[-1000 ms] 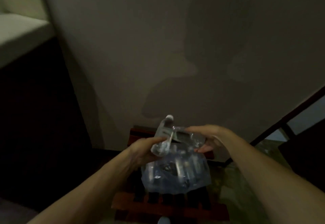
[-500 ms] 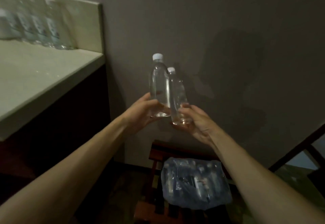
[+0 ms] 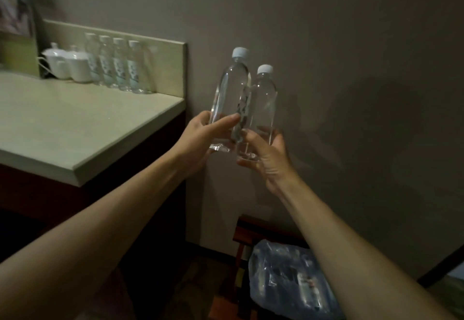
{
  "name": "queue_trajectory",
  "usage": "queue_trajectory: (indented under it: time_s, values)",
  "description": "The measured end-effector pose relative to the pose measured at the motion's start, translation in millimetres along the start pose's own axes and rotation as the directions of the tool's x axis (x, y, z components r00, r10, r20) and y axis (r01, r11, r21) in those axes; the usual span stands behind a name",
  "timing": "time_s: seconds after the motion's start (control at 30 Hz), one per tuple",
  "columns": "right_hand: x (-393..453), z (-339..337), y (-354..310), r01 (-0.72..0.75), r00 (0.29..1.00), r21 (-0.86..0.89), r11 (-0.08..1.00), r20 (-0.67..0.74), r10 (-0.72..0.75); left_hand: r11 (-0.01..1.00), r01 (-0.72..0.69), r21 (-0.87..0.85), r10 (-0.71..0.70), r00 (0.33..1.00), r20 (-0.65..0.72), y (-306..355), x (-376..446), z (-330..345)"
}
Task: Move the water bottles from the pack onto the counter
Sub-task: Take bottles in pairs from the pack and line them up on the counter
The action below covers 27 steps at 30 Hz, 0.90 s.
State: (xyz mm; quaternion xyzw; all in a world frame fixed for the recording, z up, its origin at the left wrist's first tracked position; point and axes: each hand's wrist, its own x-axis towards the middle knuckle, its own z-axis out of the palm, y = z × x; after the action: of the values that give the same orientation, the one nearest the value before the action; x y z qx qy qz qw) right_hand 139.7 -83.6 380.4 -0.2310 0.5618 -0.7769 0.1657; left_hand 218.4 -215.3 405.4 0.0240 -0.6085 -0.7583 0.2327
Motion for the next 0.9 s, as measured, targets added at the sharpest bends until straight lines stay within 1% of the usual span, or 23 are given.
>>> queue_trajectory:
  time_s: [0.07, 0.13, 0.2, 0.27, 0.37, 0.47, 0.53, 0.6, 0.7, 0.77, 0.9]
  values:
    - [0, 8, -2, -0.014, 0.999, 0.056, 0.998, 0.044, 0.012, 0.999, 0.0, 0.045, -0.001, 1.0, 0.017, 6, -3, -12]
    - [2, 16, -3, -0.051, 0.995, 0.09, 0.995, 0.093, 0.043, 0.993, -0.009, 0.114, 0.001, 0.998, 0.064, 14, -4, -28]
    - [5, 26, -3, -0.086, 0.989, 0.054, 0.995, 0.123, 0.079, 0.988, -0.023, 0.15, 0.003, 0.991, 0.136, 20, -4, -46]
    - [11, 43, 1, -0.093, 0.987, -0.002, 0.996, 0.134, 0.093, 0.988, -0.042, 0.149, 0.017, 0.986, 0.166, 27, 0, -68]
    - [22, 79, 14, -0.033, 0.994, -0.06, 0.998, 0.099, 0.038, 0.987, -0.083, 0.137, 0.065, 0.989, 0.129, 35, 9, -99]
    - [39, 128, 29, 0.006, 0.998, -0.123, 0.992, 0.07, 0.003, 0.963, -0.134, 0.232, 0.135, 0.991, 0.012, 38, 19, -134]
    - [51, 158, 40, 0.014, 0.997, -0.144, 0.989, 0.082, -0.002, 0.959, -0.11, 0.263, 0.119, 0.993, -0.019, 42, 24, -163]
    - [63, 183, 53, 0.025, 0.997, -0.111, 0.993, 0.076, -0.017, 0.973, -0.081, 0.216, 0.083, 0.997, -0.005, 46, 32, -196]
    - [78, 220, 67, 0.06, 0.998, -0.114, 0.992, 0.036, -0.056, 0.972, -0.063, 0.228, 0.059, 0.998, 0.022, 55, 40, -241]
    - [88, 240, 73, 0.081, 0.996, -0.179, 0.981, 0.041, -0.074, 0.966, -0.053, 0.252, 0.045, 0.998, 0.04, 58, 46, -268]
    - [105, 268, 88, 0.062, 0.995, -0.354, 0.933, 0.09, -0.032, 0.929, -0.058, 0.365, 0.046, 0.998, 0.043, 63, 58, -314]
